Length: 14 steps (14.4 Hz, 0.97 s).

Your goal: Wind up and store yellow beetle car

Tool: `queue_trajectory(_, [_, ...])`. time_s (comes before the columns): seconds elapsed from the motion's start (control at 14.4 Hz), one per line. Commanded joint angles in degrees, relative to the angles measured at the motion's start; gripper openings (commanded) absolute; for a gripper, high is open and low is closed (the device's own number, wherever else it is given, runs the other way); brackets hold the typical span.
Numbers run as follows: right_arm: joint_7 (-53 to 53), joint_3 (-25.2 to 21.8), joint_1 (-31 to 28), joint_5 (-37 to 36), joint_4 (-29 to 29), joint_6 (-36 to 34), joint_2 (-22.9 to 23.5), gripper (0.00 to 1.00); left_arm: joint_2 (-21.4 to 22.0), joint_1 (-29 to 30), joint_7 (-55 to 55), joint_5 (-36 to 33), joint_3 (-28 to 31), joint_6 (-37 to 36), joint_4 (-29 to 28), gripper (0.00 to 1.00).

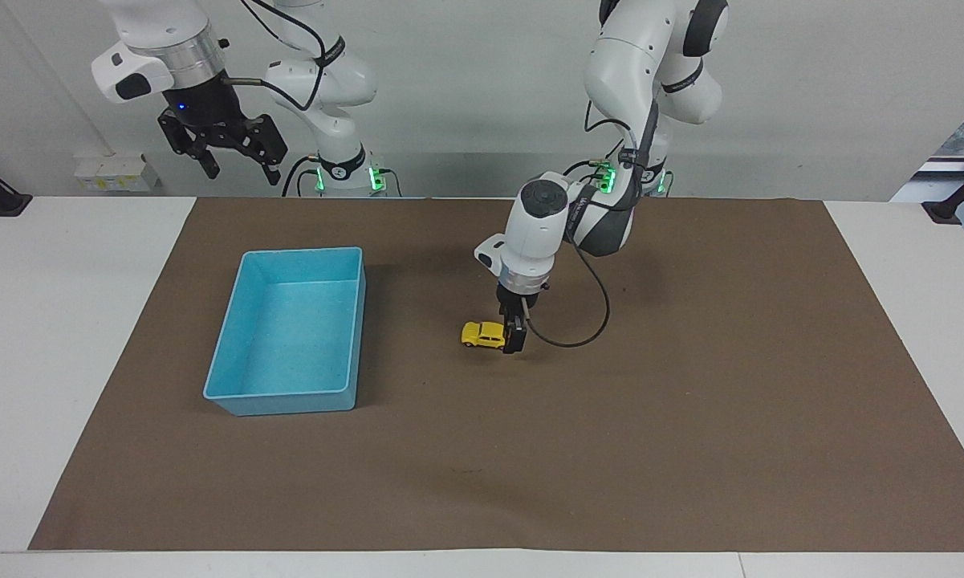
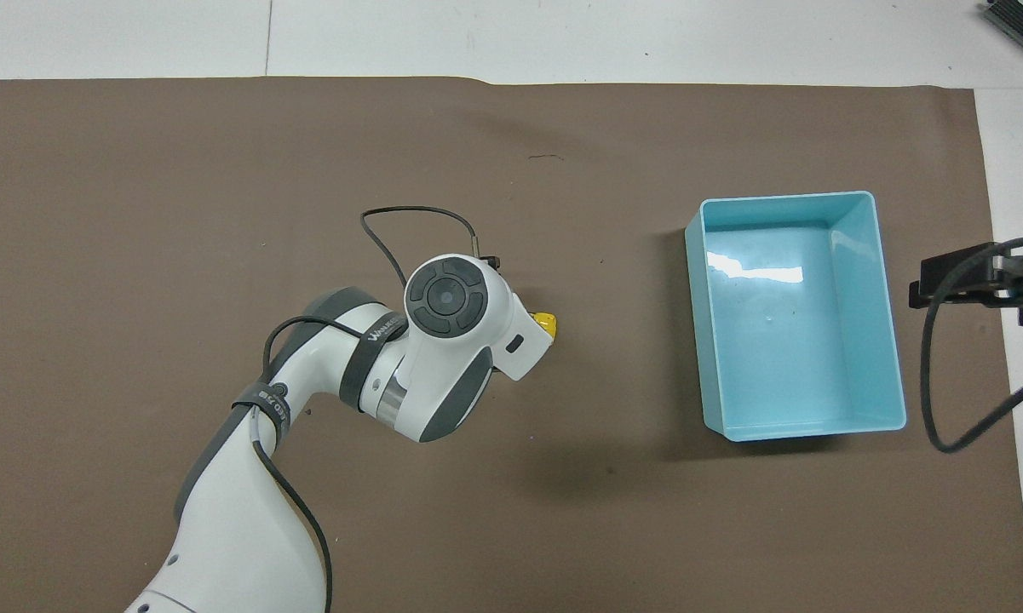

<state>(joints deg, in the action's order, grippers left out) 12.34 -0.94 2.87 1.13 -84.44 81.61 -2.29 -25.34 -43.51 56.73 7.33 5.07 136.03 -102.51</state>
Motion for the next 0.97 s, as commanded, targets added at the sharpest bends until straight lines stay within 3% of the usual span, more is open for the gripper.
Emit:
queue_trajectory(0.0, [0.84, 0.15, -0.49, 1.16, -1.69, 1.18, -1.23, 1.00, 0.73, -2.54, -1.09, 0.49, 1.43, 0.99, -1.37, 1.00])
queue_trajectory(0.42, [0.84, 0.15, -0.49, 1.16, -1.69, 1.27, -1.23, 1.00, 0.64, -3.60, -3.46, 0.40, 1.43, 0.91, -2.17, 0.97])
queue_trajectory(0.49, [0.84, 0.07, -0.49, 1.16, -1.69, 1.18, -1.23, 1.00, 0.64, -3.60, -4.42, 0.31, 1.43, 0.73, -2.25, 0.65])
queue_trajectory(0.56, [0.84, 0.07, -0.49, 1.16, -1.69, 1.27, -1.23, 1.00, 0.73, -3.60, -4.96, 0.31, 1.43, 0.81, -2.52, 0.25])
queue_trajectory(0.62, [0.84, 0.07, -0.49, 1.16, -1.69, 1.18, -1.23, 1.00, 0.73, -3.43, -4.96, 0.31, 1.43, 0.90, -2.52, 0.06])
queue_trajectory(0.69, [0.84, 0.15, -0.49, 1.16, -1.69, 1.27, -1.23, 1.00, 0.73, -3.43, -4.96, 0.31, 1.43, 0.90, -2.52, 0.00])
queue_trajectory(0.9, [0.84, 0.15, -0.49, 1.16, -1.69, 1.18, -1.23, 1.00, 0.73, -3.08, -4.96, 0.31, 1.43, 0.73, -2.52, 0.00])
